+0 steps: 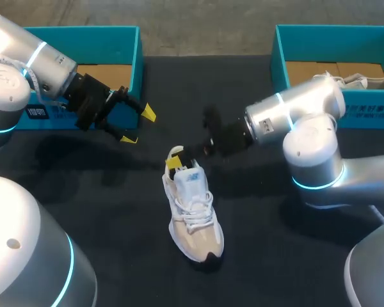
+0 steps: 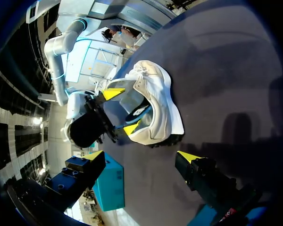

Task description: Take the shoe out of the shoebox, open the shoe tongue, remove and reinsert the insole, then place the shoe into the shoebox

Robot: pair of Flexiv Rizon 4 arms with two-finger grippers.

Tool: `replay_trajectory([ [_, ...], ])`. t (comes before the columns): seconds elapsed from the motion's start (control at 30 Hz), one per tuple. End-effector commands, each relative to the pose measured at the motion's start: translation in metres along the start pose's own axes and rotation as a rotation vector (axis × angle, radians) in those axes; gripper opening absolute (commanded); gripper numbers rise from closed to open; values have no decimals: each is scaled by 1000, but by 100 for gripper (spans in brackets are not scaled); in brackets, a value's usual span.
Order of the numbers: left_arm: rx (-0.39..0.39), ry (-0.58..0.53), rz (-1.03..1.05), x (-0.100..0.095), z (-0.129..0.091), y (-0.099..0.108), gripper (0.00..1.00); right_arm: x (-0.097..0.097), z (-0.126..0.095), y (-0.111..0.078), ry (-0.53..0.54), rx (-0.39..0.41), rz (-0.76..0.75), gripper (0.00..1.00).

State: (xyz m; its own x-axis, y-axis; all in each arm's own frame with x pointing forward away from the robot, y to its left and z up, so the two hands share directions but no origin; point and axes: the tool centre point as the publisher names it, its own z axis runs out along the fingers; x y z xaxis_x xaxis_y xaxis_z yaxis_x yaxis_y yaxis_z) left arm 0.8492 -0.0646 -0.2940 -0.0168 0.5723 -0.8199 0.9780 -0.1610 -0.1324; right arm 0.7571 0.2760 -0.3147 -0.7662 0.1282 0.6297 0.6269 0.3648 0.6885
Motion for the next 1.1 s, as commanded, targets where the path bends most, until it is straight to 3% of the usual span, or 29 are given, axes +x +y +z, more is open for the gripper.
replay_trajectory([
  [0.03, 0, 2, 0, 0, 0, 0, 100, 2, -2, 5, -14, 11, 0, 88],
  [0.17, 0, 2, 0, 0, 0, 0, 100, 4, -3, 6, -22, 9, -1, 80],
  [0.33, 0, 2, 0, 0, 0, 0, 100, 8, -4, 6, -33, 3, -1, 76],
  [0.4, 0, 2, 0, 0, 0, 0, 100, 13, -6, 7, -48, -7, -1, 70],
  [0.63, 0, 2, 0, 0, 0, 0, 100, 34, -16, 12, -126, -34, 2, 74],
  [0.73, 0, 2, 0, 0, 0, 0, 100, 40, -19, 14, -166, -52, 14, 71],
  [0.83, 0, 2, 0, 0, 0, 0, 100, 47, -16, 15, -217, -57, 41, 62],
  [0.87, 0, 2, 0, 0, 0, 0, 100, 49, -14, 15, -238, -56, 55, 54],
  [1.03, 0, 2, 0, 0, 0, 0, 100, 56, -8, 15, -340, -60, 122, 33],
  [1.1, 0, 2, 0, 0, 0, 0, 100, 58, -7, 14, -370, -76, 155, 8],
])
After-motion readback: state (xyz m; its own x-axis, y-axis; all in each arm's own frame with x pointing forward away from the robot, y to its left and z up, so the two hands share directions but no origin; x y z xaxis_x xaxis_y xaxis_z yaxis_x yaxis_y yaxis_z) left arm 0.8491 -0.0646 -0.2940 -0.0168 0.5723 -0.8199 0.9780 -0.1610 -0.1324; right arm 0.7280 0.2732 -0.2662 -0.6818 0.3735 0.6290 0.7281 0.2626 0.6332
